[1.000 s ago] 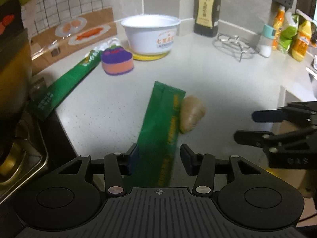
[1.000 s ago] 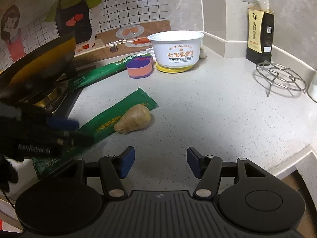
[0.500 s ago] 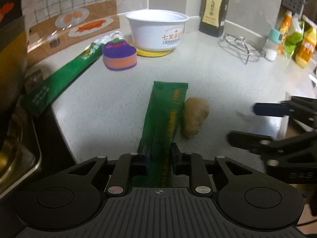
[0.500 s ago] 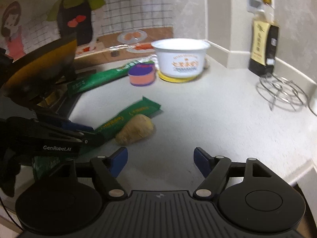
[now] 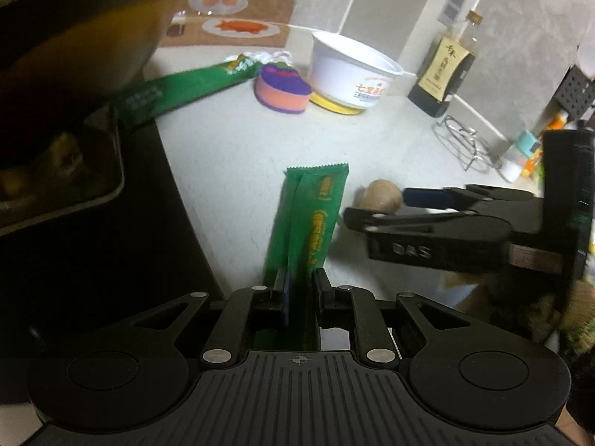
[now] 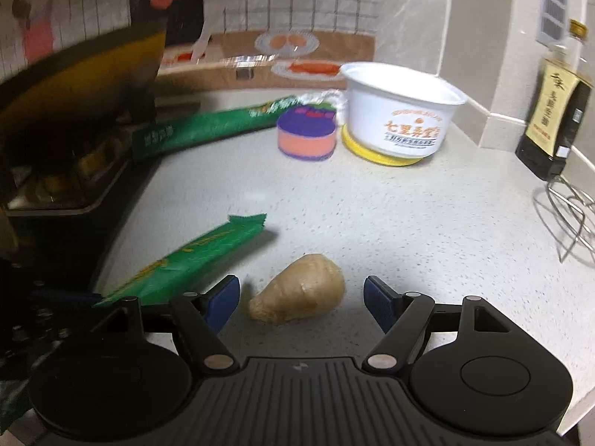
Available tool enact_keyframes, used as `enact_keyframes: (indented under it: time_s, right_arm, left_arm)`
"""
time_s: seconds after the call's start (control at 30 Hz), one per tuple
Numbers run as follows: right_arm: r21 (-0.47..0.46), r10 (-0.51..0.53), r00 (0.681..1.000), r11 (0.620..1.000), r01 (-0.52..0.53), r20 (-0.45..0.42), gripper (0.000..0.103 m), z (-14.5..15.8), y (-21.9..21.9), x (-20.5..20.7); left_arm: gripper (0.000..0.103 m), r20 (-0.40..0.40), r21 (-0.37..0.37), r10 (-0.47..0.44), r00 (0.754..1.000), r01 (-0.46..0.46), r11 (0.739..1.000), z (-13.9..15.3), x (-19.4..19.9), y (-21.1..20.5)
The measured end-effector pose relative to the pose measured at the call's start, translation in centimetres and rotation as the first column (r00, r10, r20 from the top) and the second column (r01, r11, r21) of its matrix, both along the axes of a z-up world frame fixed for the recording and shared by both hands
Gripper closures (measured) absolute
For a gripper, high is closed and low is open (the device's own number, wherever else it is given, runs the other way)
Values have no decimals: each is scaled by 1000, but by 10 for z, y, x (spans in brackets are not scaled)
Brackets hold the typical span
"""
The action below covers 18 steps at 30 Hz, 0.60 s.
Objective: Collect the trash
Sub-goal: 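Lift the green packet with the left gripper while the right gripper grasps the ginger root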
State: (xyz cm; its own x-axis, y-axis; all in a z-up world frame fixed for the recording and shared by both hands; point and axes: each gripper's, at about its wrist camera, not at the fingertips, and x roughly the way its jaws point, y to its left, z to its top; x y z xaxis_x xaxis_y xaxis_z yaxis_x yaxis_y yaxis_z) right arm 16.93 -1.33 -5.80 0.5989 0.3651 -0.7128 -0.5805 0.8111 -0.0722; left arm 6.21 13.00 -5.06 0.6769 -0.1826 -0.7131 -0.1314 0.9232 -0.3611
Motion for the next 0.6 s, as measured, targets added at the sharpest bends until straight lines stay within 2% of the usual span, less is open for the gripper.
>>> enact_keyframes:
  time_s: [0.1,0.17,0.2,0.23,0.4,0.6]
  right_arm:
    - [-43,-11,999,999,9,-30,30,-6,8,5]
    - [-33,-37,998,999,36,-47,37,-6,10,8]
    - [-26,-48,997,999,46,-61,45,-6,11,10]
    - [-21,-62,995,998,61,-74,48,-5,11,12]
    - [-18,-127,984,992,126,-125,49,-2,13,16]
    - [-16,-176,977,984,176,-119,49,8,18,3]
  left_arm:
    - [87,18,-54,1,1000,0,999,-2,-5,9]
    - [88,36,-67,0,999,2,998,-1,-7,14]
    - [88,45,-73,-1,999,5,997,0,-8,16]
    - [88,53,-76,-5,999,9,997,0,-8,18]
    - [89,79,-98,-36,996,43,994,-1,-12,24]
    - [89,111,-120,-83,990,97,988,-1,-13,32]
